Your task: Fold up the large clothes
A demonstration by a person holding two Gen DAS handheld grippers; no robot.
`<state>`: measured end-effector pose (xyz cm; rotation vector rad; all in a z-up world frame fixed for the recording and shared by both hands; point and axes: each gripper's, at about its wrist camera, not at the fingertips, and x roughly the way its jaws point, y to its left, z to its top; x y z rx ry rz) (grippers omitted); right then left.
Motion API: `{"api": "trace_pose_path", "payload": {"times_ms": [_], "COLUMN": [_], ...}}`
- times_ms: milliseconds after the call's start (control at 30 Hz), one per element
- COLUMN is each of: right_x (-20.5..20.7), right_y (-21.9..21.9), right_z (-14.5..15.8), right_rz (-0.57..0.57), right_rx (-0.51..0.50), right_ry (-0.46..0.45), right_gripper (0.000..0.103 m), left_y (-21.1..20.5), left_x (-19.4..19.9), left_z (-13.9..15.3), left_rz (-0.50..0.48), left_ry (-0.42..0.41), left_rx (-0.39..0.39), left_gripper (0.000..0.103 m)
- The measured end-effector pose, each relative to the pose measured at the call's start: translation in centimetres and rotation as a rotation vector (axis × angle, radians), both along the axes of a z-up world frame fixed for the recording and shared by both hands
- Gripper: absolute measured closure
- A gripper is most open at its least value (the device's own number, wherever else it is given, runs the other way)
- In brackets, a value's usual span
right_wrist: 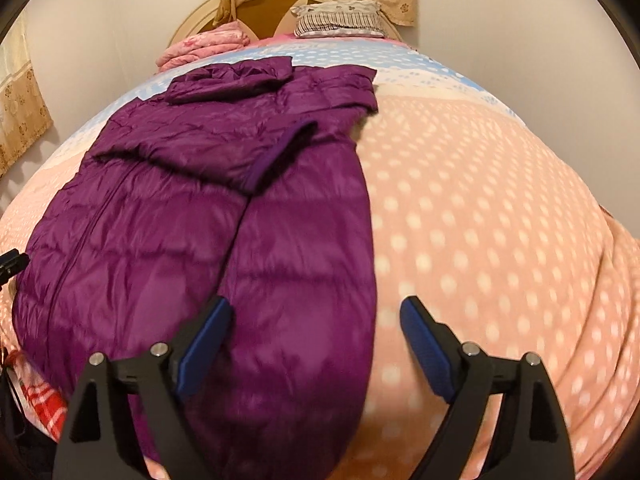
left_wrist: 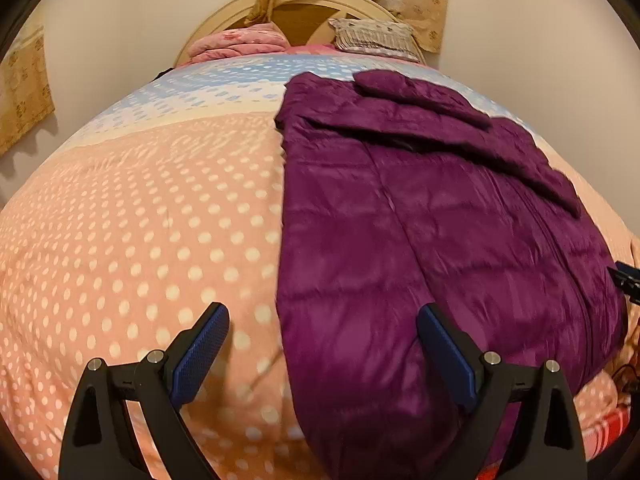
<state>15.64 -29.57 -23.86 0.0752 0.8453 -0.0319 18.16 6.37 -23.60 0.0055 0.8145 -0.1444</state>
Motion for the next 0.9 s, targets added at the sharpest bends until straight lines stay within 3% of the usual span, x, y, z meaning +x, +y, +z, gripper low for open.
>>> {"api": "trace_pose_path", "payload": {"times_ms": [133,233,433,533,567,600,667,900], "right_x": [-1.5,-2.7,-4.3,-4.9,-4.9,-5.0,-5.0,-6.6], "right_y": [-0.1,0.1,1.3,1.7,1.9,1.9,1.8,0.8], "right_z": [-0.2,-0.3,-0.7,-0.8,-0.6,-0.5,-0.2,3.3], "right_rz": [-0.008,-0.008,0.015,0.043,0.065,0.083,0.098,0.122], "right_rx": [0.019,0.030,0.001,0.010,0.013,0.032,0.060,0.150], "right_ry": [0.006,0.007,0.017,0.021,0.018,0.015,0.010,-0.084], "right_gripper": [0.014,0.021,0.035,0.061,0.085,0.092,0.094,0.096], "left_y": [-0.6,-1.4,-1.4,-1.4,-1.6,-1.9,-2.2,-1.0], "left_x": [-0.8,-1.6,-2.0,-2.4,-2.7,-3.0,-3.4,-4.8], "left_z": [0.0,-0.2,-1.3,-1.0,-0.8,-0.5,0.5,4.8], "left_rz": [-0.025,-0.052,-0.067,-0.085,-0.092,-0.108,-0.144,-0.171], "left_ry": [0.005,-0.001,0.058,0.053,0.039,0.022,0.011,-0.079], "left_rx": [-0.025,-0.002,-0.062,-0.074,-0.058,-0.039,-0.047,-0.092], "left_gripper": [0.008,0.008,0.016,0.036,0.050,0.073,0.091,0.096]}}
